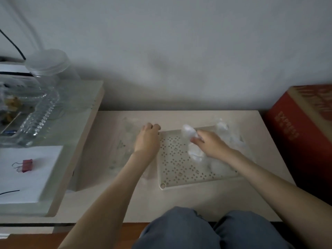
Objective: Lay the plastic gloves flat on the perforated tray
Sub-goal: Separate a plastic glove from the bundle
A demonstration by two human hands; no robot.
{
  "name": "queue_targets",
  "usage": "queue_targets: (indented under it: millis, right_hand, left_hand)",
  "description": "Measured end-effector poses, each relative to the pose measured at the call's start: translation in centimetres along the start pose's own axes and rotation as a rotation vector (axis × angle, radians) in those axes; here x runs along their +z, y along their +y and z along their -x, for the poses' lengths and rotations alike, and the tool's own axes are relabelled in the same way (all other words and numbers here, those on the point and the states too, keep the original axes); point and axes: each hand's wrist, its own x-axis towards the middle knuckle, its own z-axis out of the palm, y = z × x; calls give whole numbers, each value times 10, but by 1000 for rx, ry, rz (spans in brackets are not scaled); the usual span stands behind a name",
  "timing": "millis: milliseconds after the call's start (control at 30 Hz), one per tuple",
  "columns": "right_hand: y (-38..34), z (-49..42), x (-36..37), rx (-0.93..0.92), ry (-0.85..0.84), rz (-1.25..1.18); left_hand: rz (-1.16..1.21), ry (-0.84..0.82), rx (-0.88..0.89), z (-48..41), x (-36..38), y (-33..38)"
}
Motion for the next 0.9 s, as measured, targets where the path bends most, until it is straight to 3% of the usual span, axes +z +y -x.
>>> queue_targets:
  millis: [100,233,367,533,667,833,900]
  right_hand:
    - [-14,3,-16,46,106,-346]
    - [-25,-1,-35,147,205,-767]
    - [-29,-3,-42,195,224,-1029]
    - [-36,-4,-32,178,143,-1172]
    - [-44,-7,-24,194,178,-1022]
    - [-30,-5,-26,208,-8,-1143]
    - [-22,-4,-25,155,-37,-1041]
  left_hand:
    - [297,-46,101,0,3,29]
    - [789,-362,-36,8,4,46]
    - [1086,-548,29,13,-1,48]
    - [1127,-608,72,20,-7,66]
    - [993,-491,14,22,-1,77]
    - [1036,-417,-125,18,0,66]
    - [1065,-390,-186,16,2,62]
